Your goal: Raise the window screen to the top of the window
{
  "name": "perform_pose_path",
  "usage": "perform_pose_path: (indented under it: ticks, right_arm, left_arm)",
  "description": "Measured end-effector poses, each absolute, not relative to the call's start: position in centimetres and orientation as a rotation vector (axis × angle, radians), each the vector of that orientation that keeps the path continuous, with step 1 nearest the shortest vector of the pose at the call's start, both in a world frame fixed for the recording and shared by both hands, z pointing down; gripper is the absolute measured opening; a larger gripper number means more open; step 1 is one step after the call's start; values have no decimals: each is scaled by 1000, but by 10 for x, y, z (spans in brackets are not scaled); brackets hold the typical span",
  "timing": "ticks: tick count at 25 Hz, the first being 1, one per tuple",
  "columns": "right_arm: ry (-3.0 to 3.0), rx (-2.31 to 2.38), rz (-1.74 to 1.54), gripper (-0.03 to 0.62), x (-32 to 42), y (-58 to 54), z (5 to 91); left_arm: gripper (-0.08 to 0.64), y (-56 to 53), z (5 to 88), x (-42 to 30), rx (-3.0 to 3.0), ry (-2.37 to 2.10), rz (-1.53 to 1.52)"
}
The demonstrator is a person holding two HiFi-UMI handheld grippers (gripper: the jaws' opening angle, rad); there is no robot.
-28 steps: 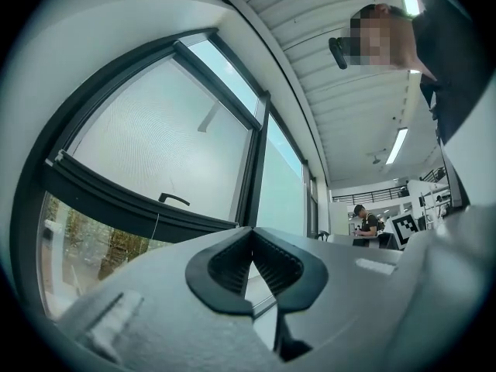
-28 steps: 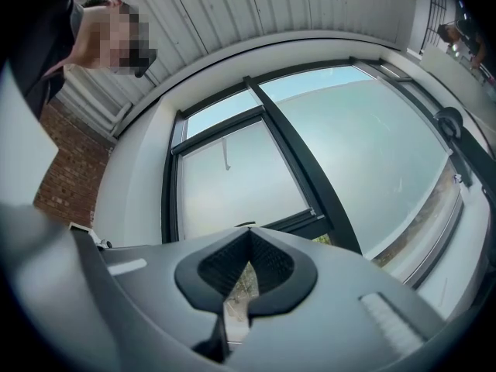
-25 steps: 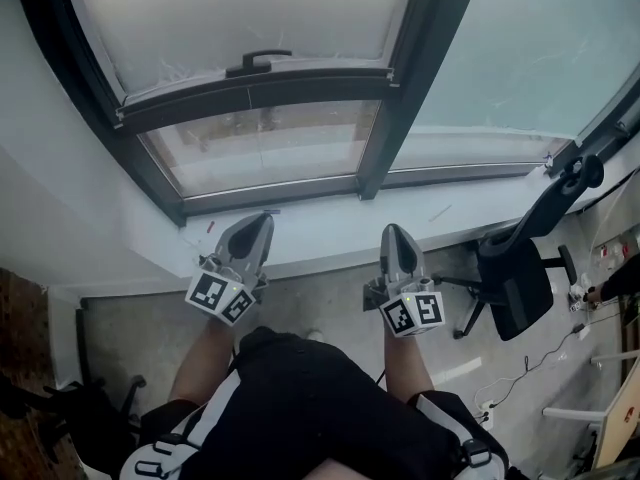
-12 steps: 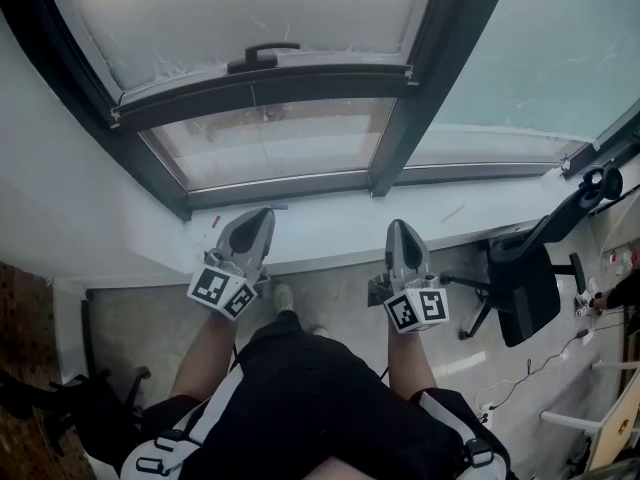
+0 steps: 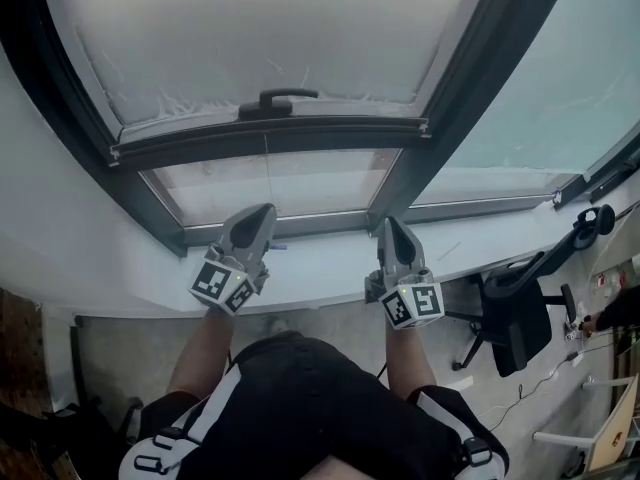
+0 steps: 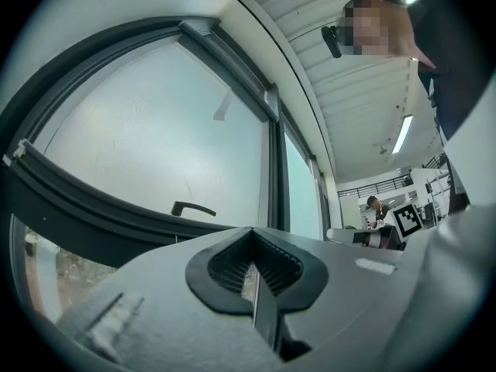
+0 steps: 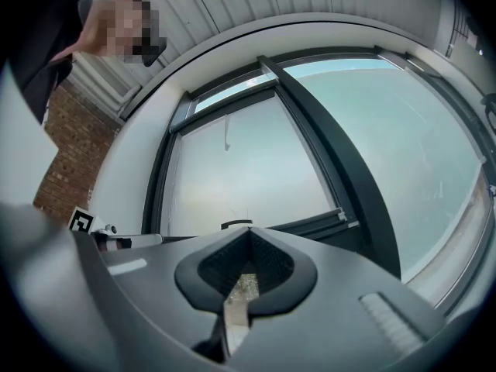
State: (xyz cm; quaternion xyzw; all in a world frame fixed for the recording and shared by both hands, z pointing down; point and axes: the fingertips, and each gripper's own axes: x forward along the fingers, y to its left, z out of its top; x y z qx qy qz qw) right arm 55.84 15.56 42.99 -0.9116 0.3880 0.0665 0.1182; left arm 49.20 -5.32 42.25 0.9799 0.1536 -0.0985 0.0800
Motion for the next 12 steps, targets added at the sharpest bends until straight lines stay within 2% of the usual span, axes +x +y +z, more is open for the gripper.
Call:
perform_pose_path:
  ticks: [12]
  right_arm:
    - [1343, -2636, 193, 3, 600, 56, 422]
  left_arm:
    - [2, -110, 430, 523, 3063, 402, -202]
